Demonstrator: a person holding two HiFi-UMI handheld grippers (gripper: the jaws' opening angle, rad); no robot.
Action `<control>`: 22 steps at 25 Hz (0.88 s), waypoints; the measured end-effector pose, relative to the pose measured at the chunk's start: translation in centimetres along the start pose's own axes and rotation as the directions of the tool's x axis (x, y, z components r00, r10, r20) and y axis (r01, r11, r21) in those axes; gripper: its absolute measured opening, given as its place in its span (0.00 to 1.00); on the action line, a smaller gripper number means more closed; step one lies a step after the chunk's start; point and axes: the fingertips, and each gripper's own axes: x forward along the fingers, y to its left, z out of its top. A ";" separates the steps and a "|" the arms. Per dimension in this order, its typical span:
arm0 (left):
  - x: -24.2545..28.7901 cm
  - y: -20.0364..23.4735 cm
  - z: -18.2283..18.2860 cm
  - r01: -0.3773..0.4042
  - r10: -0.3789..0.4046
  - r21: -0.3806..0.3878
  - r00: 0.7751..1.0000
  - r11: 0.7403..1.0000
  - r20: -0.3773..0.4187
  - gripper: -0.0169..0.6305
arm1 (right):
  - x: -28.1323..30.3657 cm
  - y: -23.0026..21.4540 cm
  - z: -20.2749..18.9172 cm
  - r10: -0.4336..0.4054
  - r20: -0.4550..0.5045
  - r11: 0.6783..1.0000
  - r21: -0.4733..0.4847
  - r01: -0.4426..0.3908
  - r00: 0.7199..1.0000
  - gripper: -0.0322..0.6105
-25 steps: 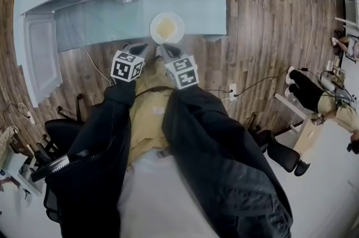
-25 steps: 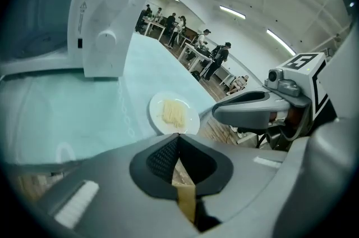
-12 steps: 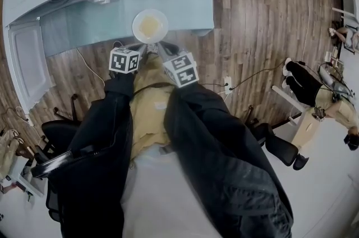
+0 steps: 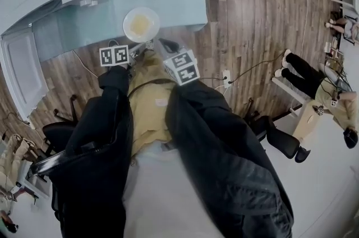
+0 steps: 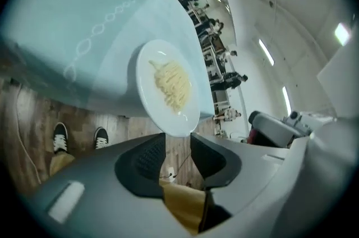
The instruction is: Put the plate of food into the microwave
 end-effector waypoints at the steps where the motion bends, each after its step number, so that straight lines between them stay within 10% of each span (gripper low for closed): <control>1: 0.2 0.1 0.3 0.022 -0.021 -0.045 0.999 0.999 0.027 0.24 | -0.2 -0.3 -0.2 -0.005 0.000 1.000 0.002 0.005 1.000 0.05; 11: 1.1 -0.4 2.0 0.279 -0.224 -0.258 0.948 0.925 0.225 0.09 | -1.2 -1.5 -0.7 -0.033 -0.021 0.999 0.030 0.034 0.999 0.05; 22: -2.0 -1.7 2.3 0.427 -0.352 -0.257 0.890 0.867 0.289 0.05 | -0.5 1.2 0.3 0.010 -0.027 1.000 -0.001 -0.010 1.000 0.05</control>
